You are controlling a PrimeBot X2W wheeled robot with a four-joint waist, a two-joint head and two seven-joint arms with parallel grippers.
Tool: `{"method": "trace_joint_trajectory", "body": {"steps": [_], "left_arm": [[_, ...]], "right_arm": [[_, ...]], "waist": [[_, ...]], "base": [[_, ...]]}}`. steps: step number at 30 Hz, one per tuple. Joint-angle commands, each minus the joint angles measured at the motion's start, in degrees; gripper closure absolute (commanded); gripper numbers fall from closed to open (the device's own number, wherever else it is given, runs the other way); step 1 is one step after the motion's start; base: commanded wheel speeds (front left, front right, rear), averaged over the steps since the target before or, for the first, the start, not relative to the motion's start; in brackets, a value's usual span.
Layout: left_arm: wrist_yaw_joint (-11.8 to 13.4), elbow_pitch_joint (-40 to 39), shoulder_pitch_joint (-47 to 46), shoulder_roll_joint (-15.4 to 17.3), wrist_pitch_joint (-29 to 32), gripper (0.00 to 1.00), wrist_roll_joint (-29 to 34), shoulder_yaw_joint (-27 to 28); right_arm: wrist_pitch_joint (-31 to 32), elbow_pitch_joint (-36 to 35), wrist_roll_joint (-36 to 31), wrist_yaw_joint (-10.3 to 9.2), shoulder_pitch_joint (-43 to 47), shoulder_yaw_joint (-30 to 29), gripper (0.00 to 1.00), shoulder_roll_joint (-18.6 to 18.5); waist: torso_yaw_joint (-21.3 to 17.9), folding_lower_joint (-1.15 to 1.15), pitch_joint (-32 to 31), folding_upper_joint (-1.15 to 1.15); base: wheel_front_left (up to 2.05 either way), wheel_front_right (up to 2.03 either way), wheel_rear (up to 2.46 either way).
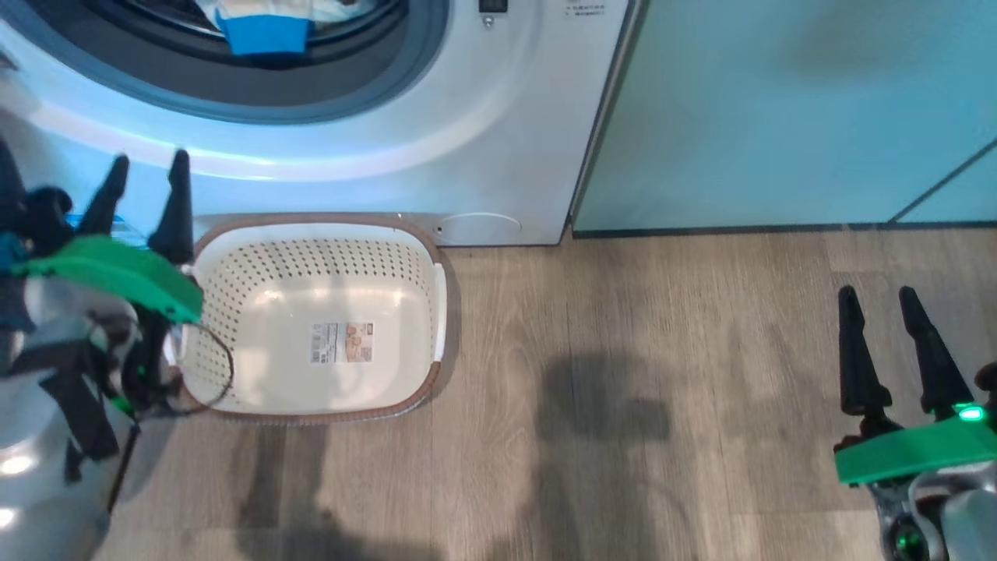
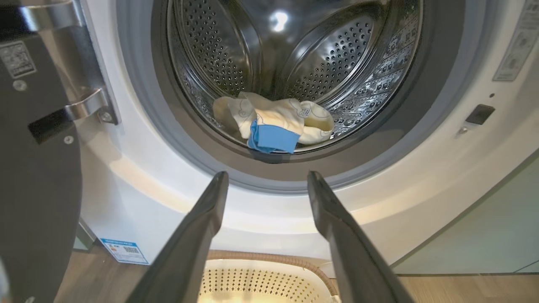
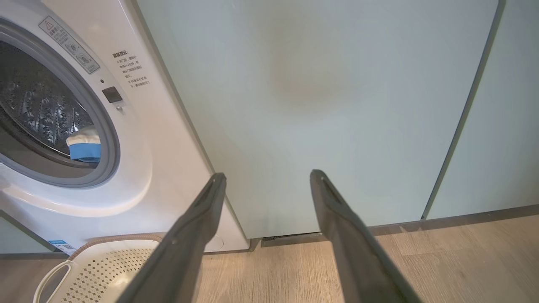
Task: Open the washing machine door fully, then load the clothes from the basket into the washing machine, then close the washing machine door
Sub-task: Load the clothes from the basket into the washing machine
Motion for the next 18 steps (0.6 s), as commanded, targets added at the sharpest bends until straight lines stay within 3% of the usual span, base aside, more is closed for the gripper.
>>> {"method": "trace_joint_trajectory", "body": {"steps": [1, 18], "left_arm": [[0.1, -2.6, 1.2, 1.6, -0.4, 0.00, 1.1, 3.9], [-5.1, -6.4, 16.1, -3.9, -0.4, 0.00, 8.6, 15.1]], "right_arm": [[-0.5, -1.6, -0.5, 0.24, 0.7, 0.5, 0.00, -1.3], [-0.5, -2.0, -1.3, 0.24, 4.5, -1.1, 0.00, -1.6]], "waist": [[0.7, 0.01, -1.2, 0.00], [2.2, 0.01, -8.4, 0.00]], "base": [[0.00, 0.00, 0.00], [0.00, 0.00, 0.00]]}}
